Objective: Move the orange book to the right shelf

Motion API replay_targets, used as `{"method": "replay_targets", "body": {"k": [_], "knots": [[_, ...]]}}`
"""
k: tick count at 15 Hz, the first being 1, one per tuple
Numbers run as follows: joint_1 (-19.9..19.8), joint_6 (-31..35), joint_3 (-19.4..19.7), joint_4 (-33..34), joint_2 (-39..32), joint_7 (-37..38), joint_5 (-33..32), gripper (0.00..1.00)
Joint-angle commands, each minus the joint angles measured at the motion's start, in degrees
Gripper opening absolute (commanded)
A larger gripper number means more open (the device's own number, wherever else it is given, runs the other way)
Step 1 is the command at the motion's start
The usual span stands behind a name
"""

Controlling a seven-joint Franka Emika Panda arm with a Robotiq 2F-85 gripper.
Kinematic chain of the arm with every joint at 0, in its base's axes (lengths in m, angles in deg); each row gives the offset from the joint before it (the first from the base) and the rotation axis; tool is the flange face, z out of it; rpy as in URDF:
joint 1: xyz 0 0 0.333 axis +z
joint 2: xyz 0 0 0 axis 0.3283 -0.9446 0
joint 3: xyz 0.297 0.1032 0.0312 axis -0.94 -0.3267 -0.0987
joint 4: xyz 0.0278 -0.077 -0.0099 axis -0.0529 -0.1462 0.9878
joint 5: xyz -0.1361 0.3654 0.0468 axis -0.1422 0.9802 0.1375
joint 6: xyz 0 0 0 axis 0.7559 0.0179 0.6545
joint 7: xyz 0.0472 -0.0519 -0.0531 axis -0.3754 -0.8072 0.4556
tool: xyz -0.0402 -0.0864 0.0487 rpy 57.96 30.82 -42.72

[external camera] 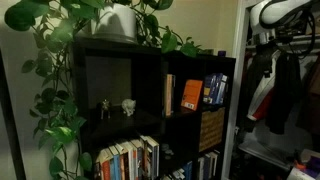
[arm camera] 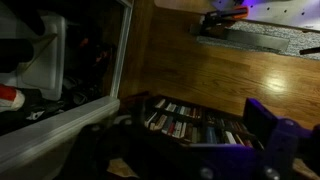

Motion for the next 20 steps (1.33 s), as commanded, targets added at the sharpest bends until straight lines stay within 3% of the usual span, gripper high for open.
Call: {"method": "replay_targets", "body": {"k": [1,20], "knots": [[1.4,-0.4,1.0,0.2,0.1,0.6,-0.6,1.00],[3.0,1.2,1.7,-1.6,0.7,0.4,1.3,1.00]]}}
